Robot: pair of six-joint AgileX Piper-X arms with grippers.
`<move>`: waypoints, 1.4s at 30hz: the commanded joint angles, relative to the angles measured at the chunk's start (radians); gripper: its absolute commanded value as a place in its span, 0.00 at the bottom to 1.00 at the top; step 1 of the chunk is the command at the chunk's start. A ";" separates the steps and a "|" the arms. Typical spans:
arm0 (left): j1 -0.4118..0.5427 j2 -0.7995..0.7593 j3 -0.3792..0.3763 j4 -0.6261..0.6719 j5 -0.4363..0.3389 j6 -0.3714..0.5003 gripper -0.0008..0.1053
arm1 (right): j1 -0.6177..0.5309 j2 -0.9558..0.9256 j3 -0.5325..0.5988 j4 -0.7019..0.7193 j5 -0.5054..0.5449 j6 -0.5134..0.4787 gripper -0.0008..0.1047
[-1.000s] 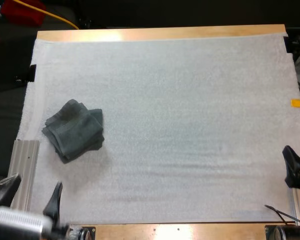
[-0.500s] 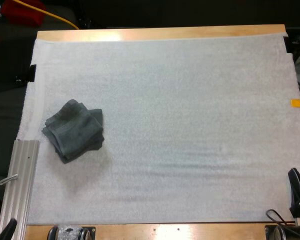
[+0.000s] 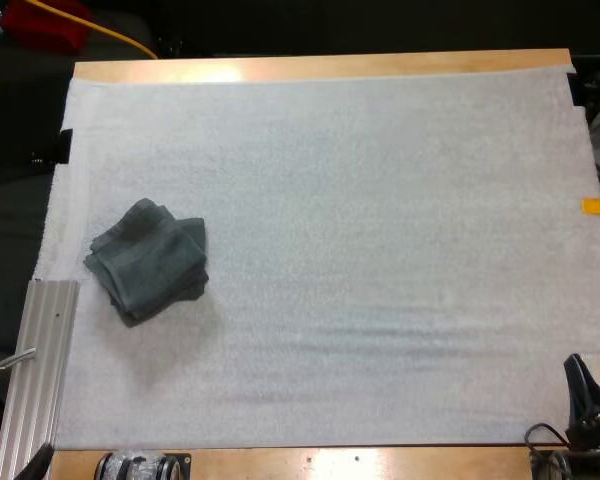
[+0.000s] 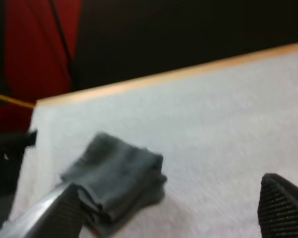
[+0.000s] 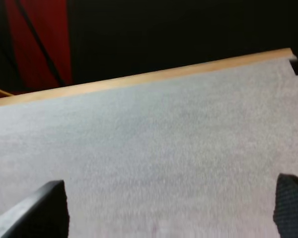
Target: Pick towel from pile, fold and stack
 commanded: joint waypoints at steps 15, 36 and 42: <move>0.009 -0.131 0.366 -0.162 0.012 0.027 0.68 | -0.004 -0.047 0.206 -0.145 0.006 -0.006 0.77; 0.009 -0.129 0.625 -0.480 0.040 -0.002 0.68 | -0.004 -0.046 0.393 -0.218 0.006 -0.006 0.77; 0.009 -0.129 0.630 -0.490 0.040 -0.002 0.68 | -0.004 -0.046 0.400 -0.181 0.008 -0.006 0.77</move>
